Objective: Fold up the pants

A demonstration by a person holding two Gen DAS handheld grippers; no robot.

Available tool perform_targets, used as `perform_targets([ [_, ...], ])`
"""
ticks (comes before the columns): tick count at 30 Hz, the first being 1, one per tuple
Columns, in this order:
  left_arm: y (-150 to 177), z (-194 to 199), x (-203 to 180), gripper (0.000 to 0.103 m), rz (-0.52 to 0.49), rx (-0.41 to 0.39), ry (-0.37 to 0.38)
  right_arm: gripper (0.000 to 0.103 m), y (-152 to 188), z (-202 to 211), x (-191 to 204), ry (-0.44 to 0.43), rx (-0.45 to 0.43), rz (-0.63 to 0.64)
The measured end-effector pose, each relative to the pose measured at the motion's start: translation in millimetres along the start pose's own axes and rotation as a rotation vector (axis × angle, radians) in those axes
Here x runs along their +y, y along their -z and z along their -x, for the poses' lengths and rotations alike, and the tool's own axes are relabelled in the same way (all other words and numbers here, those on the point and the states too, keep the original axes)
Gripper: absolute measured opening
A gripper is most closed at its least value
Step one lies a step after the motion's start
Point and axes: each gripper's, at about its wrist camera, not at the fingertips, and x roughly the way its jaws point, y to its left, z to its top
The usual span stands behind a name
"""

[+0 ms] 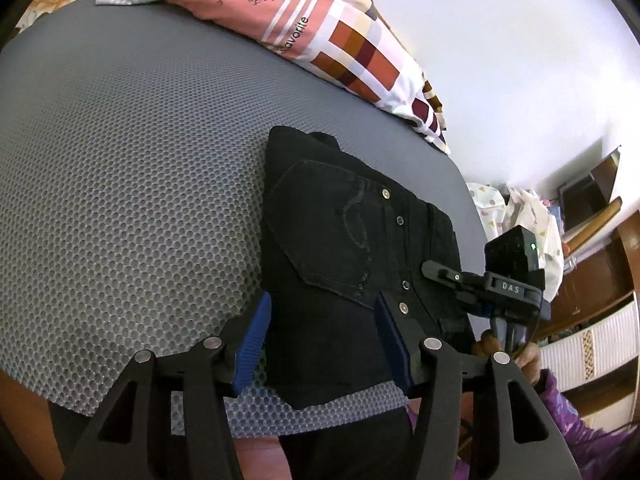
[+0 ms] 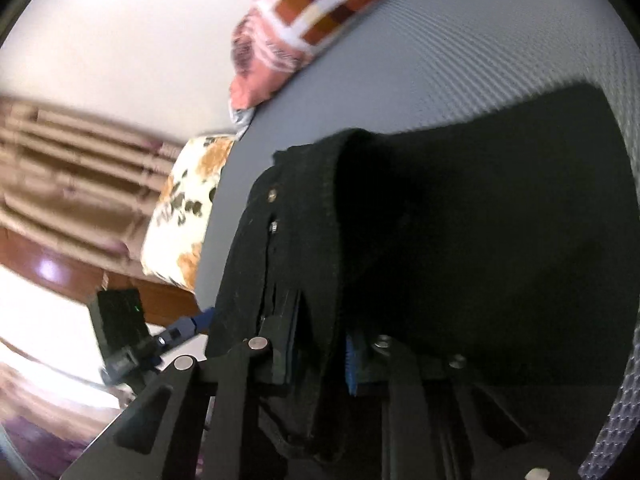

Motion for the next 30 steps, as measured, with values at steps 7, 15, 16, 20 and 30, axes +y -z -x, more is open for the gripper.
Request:
perform_targets([
  [7, -1, -2, -15, 0.055, -0.050, 0.009, -0.041, 0.014, 0, 4, -1, -0.037, -0.007, -0.086],
  [15, -1, -1, -46, 0.061, -0.157, -0.017, -0.065, 0.013, 20, 86, 5, -0.112, -0.195, -0.074],
  [16, 0, -6, -50, 0.061, -0.171, -0.005, -0.067, 0.013, 21, 92, -1, -0.097, -0.202, -0.081],
  [20, 8, -28, -60, 0.061, -0.216, 0.053, -0.073, 0.013, 31, 96, -46, -0.033, -0.186, -0.183],
  [30, 11, -43, -80, 0.063, -0.295, 0.068, -0.073, 0.012, 28, 108, -47, -0.075, -0.229, -0.161],
])
